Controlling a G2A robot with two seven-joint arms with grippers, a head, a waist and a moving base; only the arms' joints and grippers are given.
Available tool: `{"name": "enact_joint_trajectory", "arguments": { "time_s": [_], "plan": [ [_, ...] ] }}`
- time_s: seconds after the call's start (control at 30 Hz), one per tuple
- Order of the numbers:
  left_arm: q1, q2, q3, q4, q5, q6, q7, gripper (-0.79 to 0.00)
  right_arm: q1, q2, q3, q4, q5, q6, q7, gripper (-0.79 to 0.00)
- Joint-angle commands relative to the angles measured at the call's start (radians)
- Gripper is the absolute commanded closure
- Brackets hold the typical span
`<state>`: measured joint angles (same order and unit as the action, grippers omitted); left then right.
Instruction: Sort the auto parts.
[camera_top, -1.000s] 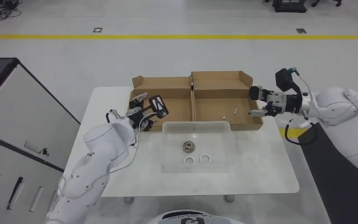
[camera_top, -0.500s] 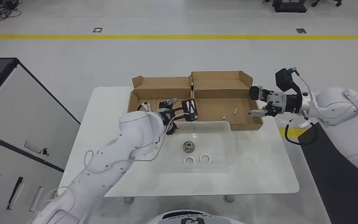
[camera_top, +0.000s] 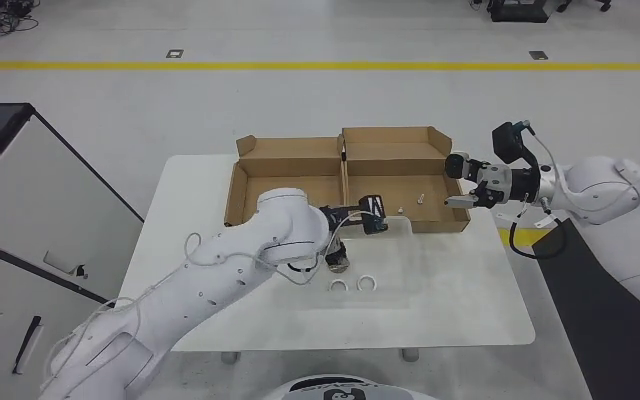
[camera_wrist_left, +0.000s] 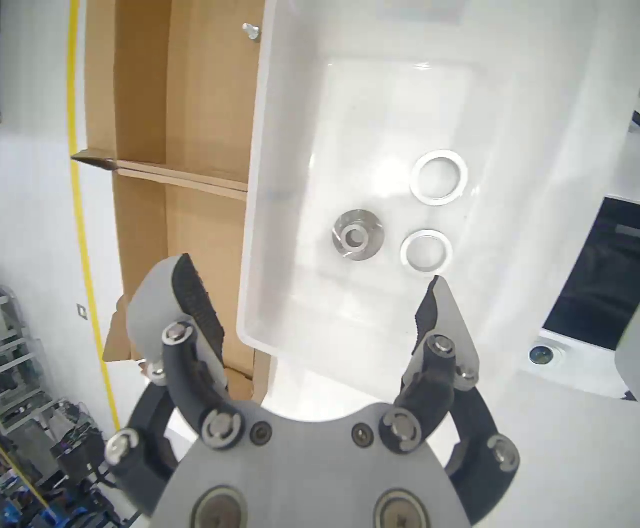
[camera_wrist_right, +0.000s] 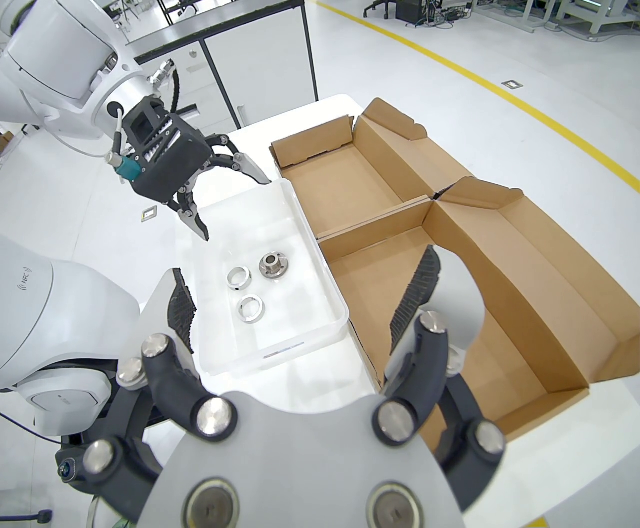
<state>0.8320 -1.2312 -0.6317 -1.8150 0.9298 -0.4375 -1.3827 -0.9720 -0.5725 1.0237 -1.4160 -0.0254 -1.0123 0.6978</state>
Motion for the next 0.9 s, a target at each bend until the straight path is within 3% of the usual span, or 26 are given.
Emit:
{"name": "enact_joint_trajectory", "arguments": {
  "time_s": [0.0, 0.5, 0.87],
  "plan": [
    [-0.017, -0.002, 0.021, 0.03, -0.006, -0.006, 0.006, -0.785, 0.0, 0.0, 0.0, 0.0, 0.0, 0.0, 0.0, -0.785],
    [-0.035, -0.045, 0.106, 0.168, -0.003, 0.037, 0.144, -0.785, 0.0, 0.0, 0.0, 0.0, 0.0, 0.0, 0.0, -0.785],
    [-0.046, -0.078, 0.152, 0.223, -0.018, 0.064, 0.171, -0.785, 0.0, 0.0, 0.0, 0.0, 0.0, 0.0, 0.0, -0.785]
  ]
}}
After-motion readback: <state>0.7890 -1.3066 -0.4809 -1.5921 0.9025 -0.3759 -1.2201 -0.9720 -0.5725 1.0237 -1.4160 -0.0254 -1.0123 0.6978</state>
